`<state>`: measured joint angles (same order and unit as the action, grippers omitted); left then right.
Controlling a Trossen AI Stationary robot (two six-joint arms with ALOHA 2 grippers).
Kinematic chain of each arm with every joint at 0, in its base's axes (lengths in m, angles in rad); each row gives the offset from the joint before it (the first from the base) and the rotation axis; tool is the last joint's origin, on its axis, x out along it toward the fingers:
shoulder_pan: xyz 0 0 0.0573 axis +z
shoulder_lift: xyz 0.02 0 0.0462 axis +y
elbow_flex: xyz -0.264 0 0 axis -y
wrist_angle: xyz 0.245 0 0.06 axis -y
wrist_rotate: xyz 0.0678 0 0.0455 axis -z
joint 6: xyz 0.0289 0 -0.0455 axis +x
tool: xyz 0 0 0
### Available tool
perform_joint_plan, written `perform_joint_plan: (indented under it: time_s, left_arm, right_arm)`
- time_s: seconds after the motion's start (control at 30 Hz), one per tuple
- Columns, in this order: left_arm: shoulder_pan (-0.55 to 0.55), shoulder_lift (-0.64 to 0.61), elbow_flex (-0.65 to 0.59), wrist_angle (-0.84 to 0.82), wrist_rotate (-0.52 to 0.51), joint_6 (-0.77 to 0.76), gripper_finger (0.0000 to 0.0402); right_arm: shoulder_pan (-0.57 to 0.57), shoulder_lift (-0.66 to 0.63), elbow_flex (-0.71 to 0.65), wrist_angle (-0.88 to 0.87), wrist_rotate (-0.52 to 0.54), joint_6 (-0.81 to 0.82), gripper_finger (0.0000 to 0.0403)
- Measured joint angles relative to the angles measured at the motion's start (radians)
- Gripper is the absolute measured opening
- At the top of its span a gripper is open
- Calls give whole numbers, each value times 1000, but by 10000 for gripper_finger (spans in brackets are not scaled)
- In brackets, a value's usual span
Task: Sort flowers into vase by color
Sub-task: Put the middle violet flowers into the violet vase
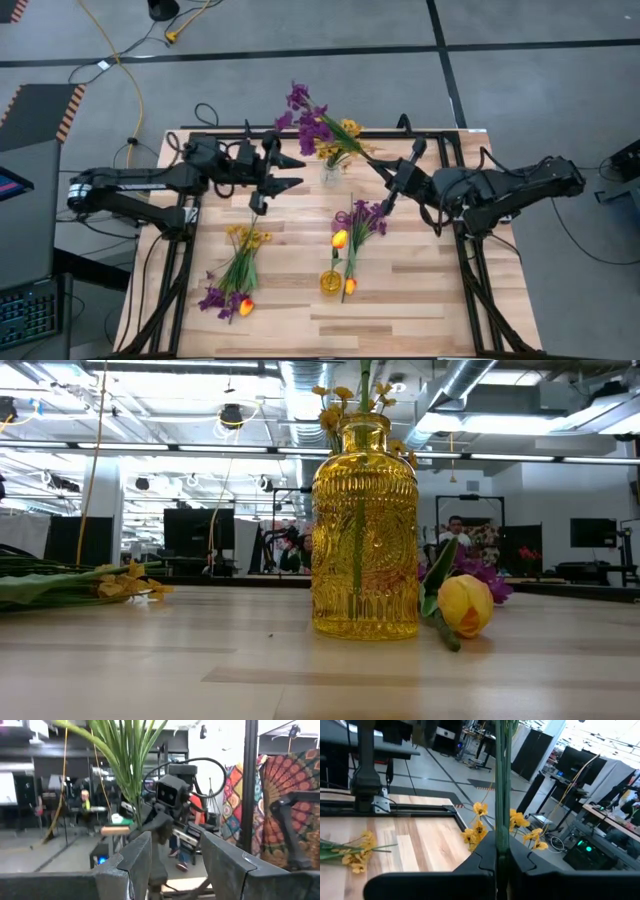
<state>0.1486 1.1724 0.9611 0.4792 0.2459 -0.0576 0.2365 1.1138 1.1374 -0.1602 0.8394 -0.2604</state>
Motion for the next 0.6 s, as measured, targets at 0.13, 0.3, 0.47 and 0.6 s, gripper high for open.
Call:
perform_joint_plan:
  time_s: [0.13, 0.3, 0.47, 0.6]
  left_arm:
    - [-11, 74, -1, 122, -29, 75, 158]
    - [-36, 157, -1, 255, -165, 161, 158]
    - [-65, 237, -1, 423, -260, 250, 158]
    - [-84, 292, -1, 566, -260, 297, 158]
  right_arm:
    - [-6, 20, 0, 24, -1, 0, 40]
    - [-11, 28, 0, 39, -2, 0, 33]
    - [-11, 40, 0, 43, -2, -1, 44]
    - [-11, 45, 0, 47, -2, -3, 37]
